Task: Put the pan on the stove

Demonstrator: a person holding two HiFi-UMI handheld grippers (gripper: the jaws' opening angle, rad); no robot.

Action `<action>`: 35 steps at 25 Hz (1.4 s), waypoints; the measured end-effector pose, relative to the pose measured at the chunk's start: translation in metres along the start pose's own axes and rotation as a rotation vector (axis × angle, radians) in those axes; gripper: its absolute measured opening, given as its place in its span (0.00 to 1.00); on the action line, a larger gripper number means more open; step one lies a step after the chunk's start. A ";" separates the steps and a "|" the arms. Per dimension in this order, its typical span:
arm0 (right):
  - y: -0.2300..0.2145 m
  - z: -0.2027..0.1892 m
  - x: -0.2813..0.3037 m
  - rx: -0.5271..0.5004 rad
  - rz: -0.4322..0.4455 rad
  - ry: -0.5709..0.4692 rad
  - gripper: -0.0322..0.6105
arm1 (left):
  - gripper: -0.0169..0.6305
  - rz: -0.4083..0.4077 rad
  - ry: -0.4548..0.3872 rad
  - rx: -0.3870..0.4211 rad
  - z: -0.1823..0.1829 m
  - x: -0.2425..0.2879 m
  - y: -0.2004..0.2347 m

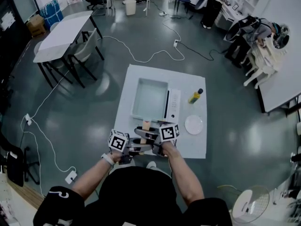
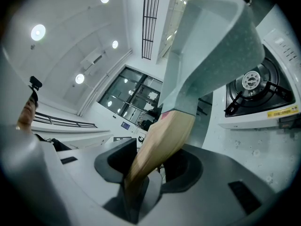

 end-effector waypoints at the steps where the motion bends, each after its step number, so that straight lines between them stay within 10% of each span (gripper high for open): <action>1: -0.001 0.000 0.000 0.002 -0.003 -0.001 0.29 | 0.21 0.000 0.000 -0.003 0.001 0.000 0.001; 35: -0.084 0.020 -0.002 0.113 -0.017 -0.017 0.30 | 0.21 0.044 0.018 -0.126 0.016 0.010 0.080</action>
Point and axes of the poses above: the fingertips, and each gripper's own axes: x forward along the fingers, y to its left, z out of its top, the point moved 9 cm from there along -x, backward along the fingers, and after that the axes turned 11 degrees about -y, right-handed, at the moved point
